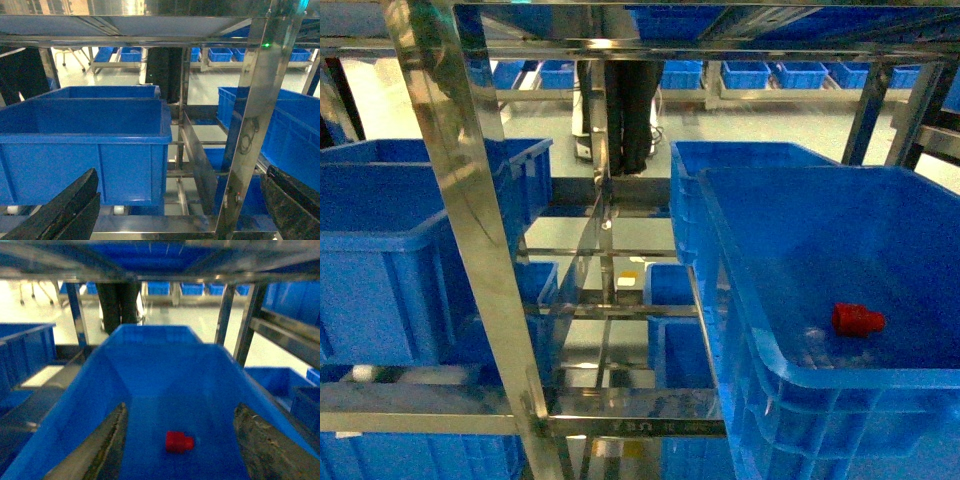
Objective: Pick red block from blue box to shelf
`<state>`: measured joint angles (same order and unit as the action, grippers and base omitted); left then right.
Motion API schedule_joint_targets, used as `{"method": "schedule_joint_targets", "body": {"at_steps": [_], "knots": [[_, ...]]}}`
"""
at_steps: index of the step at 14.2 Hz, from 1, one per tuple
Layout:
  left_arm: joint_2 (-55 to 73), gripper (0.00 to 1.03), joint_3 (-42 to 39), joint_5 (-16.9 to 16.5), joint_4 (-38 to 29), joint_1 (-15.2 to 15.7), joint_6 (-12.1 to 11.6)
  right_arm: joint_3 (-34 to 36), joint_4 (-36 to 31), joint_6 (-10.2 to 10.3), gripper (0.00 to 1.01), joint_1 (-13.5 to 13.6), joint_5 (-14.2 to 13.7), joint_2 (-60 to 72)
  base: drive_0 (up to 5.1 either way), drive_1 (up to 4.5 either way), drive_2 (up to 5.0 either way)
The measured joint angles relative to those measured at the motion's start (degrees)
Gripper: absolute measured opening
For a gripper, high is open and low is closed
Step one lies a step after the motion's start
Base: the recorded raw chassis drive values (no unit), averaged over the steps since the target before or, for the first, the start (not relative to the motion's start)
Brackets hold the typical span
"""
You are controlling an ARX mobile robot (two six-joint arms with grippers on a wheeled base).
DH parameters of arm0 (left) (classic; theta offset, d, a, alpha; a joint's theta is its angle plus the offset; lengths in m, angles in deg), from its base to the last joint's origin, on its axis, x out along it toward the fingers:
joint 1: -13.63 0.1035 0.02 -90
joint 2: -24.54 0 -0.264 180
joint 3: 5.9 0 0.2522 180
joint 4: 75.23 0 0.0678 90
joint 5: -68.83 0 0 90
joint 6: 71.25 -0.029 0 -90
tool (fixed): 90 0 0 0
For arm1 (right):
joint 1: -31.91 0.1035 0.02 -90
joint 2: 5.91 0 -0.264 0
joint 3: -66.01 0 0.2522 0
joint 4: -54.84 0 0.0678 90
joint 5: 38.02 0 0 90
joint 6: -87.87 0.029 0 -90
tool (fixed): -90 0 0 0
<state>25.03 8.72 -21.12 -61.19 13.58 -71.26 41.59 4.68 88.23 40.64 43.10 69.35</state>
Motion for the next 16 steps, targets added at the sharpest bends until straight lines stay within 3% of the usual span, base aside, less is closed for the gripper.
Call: {"method": "schedule_joint_targets", "body": {"at_steps": [5, 7, 8, 9, 16], "knots": [[0.00, 0.98, 0.00, -0.02, -0.04, 0.00, 0.00, 6.29, 9.09, 0.00, 0.02, -3.56, 3.65, -15.32, 0.0, 0.00, 0.0], [0.00, 0.98, 0.00, -0.02, -0.07, 0.00, 0.00, 6.75, 10.40, -0.13, 0.02, -4.04, 4.00, -17.38, 0.0, 0.00, 0.0], [0.00, 0.98, 0.00, -0.02, -0.04, 0.00, 0.00, 7.87, 14.03, -0.20, 0.02, -7.80, 8.24, -21.53, 0.0, 0.00, 0.0], [0.00, 0.98, 0.00, 0.00, -0.04, 0.00, 0.00, 8.61, 16.61, -0.20, 0.02, -9.07, 8.26, -24.76, 0.0, 0.00, 0.0], [0.00, 0.98, 0.00, 0.00, -0.07, 0.00, 0.00, 9.94, 34.12, -0.20, 0.02, -8.98, 8.72, -45.03, 0.0, 0.00, 0.0]]}}
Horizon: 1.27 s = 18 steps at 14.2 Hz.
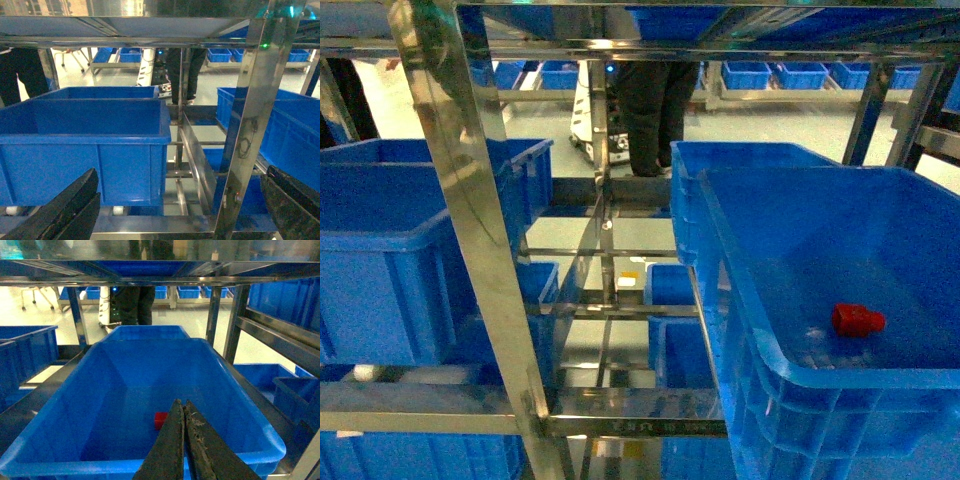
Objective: Pick red block from blue box to shelf
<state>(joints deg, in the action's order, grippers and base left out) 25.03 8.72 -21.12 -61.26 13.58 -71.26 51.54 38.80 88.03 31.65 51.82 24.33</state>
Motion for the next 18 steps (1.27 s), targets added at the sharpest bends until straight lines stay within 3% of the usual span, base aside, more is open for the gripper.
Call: {"method": "schedule_joint_targets", "body": {"at_steps": [7, 13, 15, 18], "knots": [[0.00, 0.98, 0.00, 0.00, 0.00, 0.00, 0.00, 0.02, 13.49, 0.00, 0.02, 0.00, 0.02, -14.01, 0.0, 0.00, 0.0], [0.00, 0.98, 0.00, -0.02, 0.00, 0.00, 0.00, 0.02, 19.96, 0.00, 0.02, 0.00, 0.02, -20.44, 0.0, 0.00, 0.0], [0.00, 0.98, 0.00, 0.04, 0.00, 0.00, 0.00, -0.02, 29.88, 0.00, 0.02, 0.00, 0.17, -29.68, 0.0, 0.00, 0.0], [0.00, 0.98, 0.00, 0.02, 0.02, 0.00, -0.02, 0.00, 29.77, 0.00, 0.02, 0.00, 0.17, -29.97, 0.0, 0.00, 0.0]]}}
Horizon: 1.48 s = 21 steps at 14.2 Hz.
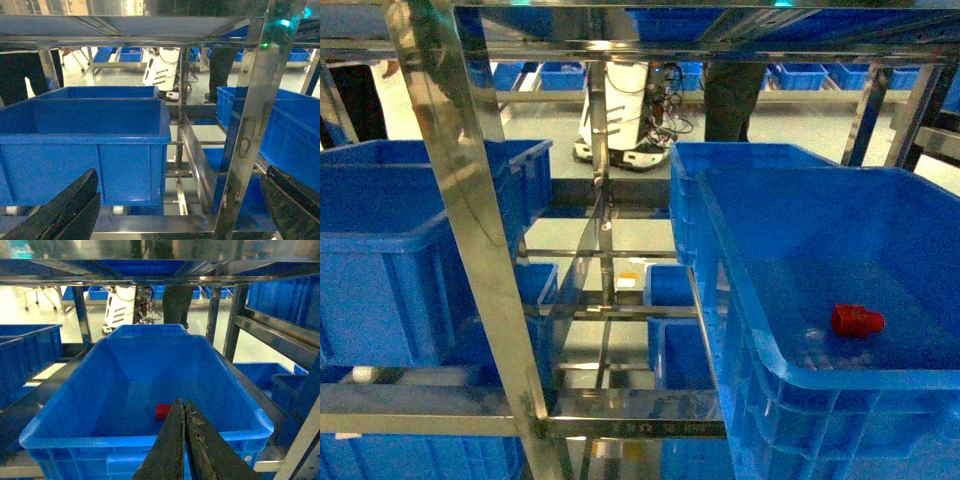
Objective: Pick red block from blue box to shelf
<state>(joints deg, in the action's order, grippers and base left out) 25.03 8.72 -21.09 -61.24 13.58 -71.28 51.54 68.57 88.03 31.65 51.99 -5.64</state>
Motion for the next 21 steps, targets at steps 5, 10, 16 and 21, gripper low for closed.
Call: {"method": "schedule_joint_targets", "body": {"at_steps": [5, 10, 16, 21], "knots": [[0.00, 0.98, 0.00, -0.02, -0.04, 0.00, 0.02, 0.00, 0.26, -0.02, 0.44, 0.00, 0.02, 0.00, 0.0, 0.00, 0.0], [0.00, 0.98, 0.00, -0.02, -0.04, 0.00, 0.02, 0.00, 0.26, -0.02, 0.79, 0.00, 0.02, 0.00, 0.0, 0.00, 0.0], [0.00, 0.98, 0.00, -0.02, -0.04, 0.00, 0.02, 0.00, 0.26, 0.00, 0.98, 0.00, 0.02, 0.00, 0.0, 0.00, 0.0], [0.00, 0.98, 0.00, -0.02, -0.02, 0.00, 0.02, 0.00, 0.26, 0.00, 0.98, -0.02, 0.02, 0.00, 0.0, 0.00, 0.0]]}}
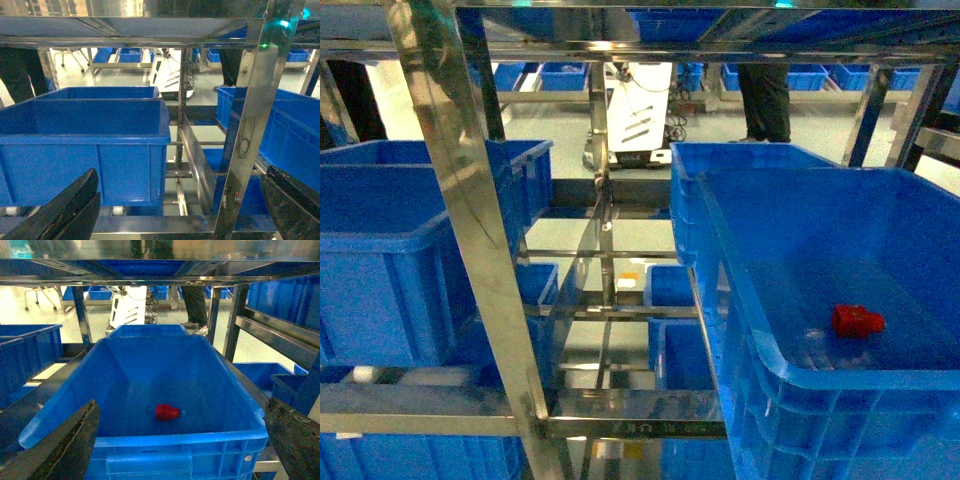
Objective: Pick red block from blue box to shelf
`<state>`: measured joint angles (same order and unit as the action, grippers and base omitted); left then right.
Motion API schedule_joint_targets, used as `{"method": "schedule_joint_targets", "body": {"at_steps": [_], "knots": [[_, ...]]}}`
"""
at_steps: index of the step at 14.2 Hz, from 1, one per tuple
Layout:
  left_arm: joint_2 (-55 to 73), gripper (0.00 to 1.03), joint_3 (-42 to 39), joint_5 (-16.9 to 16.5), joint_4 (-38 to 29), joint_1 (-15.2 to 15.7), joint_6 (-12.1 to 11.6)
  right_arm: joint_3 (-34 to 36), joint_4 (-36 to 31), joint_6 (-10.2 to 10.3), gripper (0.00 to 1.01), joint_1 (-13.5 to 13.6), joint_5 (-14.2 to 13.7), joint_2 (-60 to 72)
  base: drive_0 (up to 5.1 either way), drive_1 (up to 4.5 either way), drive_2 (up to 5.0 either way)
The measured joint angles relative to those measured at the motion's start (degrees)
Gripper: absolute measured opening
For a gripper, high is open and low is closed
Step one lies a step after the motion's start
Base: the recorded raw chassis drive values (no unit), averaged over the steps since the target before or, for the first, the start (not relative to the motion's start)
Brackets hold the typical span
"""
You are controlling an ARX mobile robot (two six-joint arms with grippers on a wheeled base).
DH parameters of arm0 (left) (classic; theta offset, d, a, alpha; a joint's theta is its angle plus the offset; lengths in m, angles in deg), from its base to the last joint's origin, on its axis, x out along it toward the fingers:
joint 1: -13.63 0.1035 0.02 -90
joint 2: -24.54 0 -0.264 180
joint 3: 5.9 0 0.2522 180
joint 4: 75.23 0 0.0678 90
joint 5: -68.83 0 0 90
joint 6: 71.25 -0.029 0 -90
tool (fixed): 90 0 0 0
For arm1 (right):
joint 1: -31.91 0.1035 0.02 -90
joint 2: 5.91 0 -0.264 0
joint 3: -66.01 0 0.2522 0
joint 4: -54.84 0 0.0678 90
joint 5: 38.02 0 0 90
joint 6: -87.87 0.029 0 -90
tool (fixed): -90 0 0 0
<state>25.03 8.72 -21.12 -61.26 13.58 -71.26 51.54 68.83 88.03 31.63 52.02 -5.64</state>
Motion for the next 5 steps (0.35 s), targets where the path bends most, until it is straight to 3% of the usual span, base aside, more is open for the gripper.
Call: {"method": "schedule_joint_targets", "body": {"at_steps": [5], "knots": [[0.00, 0.98, 0.00, 0.00, -0.02, 0.00, -0.02, 0.00, 0.00, 0.00, 0.98, 0.00, 0.00, 0.00, 0.0, 0.00, 0.0]]}}
